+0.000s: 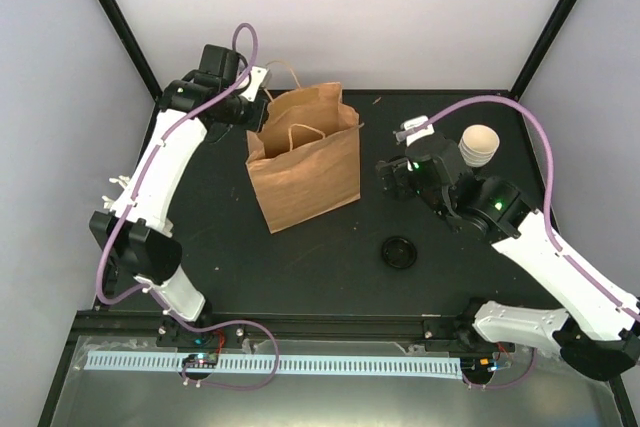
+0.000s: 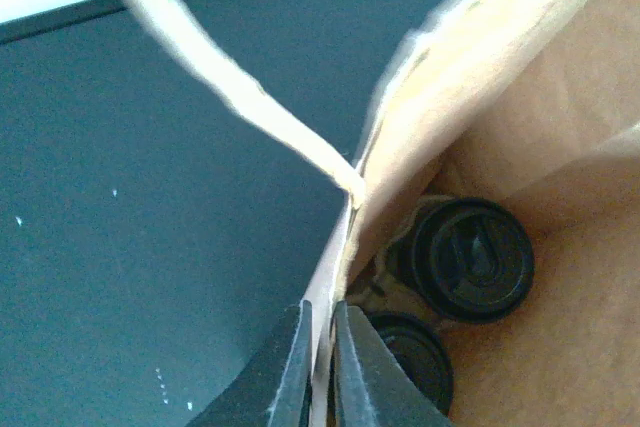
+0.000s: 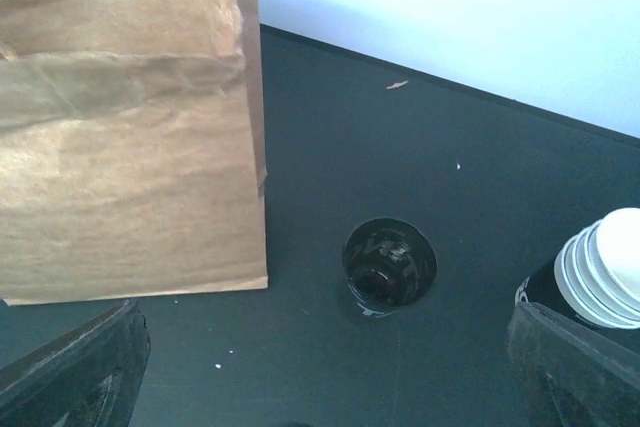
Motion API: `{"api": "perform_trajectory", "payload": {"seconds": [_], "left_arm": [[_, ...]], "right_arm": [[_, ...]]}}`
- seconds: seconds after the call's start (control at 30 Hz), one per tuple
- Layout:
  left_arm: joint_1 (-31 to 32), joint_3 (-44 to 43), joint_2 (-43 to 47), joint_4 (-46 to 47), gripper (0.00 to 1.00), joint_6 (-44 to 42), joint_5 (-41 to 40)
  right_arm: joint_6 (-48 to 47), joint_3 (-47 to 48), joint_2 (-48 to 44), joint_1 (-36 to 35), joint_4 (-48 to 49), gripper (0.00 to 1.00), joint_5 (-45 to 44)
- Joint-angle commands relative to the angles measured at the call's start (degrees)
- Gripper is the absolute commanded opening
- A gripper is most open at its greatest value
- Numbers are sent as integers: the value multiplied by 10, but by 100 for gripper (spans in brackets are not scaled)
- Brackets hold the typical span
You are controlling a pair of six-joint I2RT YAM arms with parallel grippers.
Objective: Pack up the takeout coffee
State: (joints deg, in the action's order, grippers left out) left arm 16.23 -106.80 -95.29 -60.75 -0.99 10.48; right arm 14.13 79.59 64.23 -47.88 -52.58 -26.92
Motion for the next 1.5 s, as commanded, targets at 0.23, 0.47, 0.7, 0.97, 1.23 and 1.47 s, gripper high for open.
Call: {"api": "perform_trajectory", "payload": {"seconds": [0.23, 0.47, 0.7, 0.97, 1.23, 1.47], "left_arm": [[-5, -11, 80, -39, 66, 28, 33], [-6, 105, 247, 5, 80, 75, -61], [-37, 227, 387, -14, 99, 160, -176], [-69, 351, 488, -43, 99, 236, -249], [-129, 389, 497, -40, 99, 177, -354], [-145, 424, 454, -17, 89, 121, -325]], "right_arm": [[16, -39, -42, 0, 19, 100, -26], [15, -45, -55, 0, 25, 100, -18], [14, -71, -83, 1, 41, 100, -4], [19, -127, -126, 1, 50, 100, 30], [31, -190, -185, 1, 62, 100, 82], [13, -188, -193, 1, 53, 100, 101]]}}
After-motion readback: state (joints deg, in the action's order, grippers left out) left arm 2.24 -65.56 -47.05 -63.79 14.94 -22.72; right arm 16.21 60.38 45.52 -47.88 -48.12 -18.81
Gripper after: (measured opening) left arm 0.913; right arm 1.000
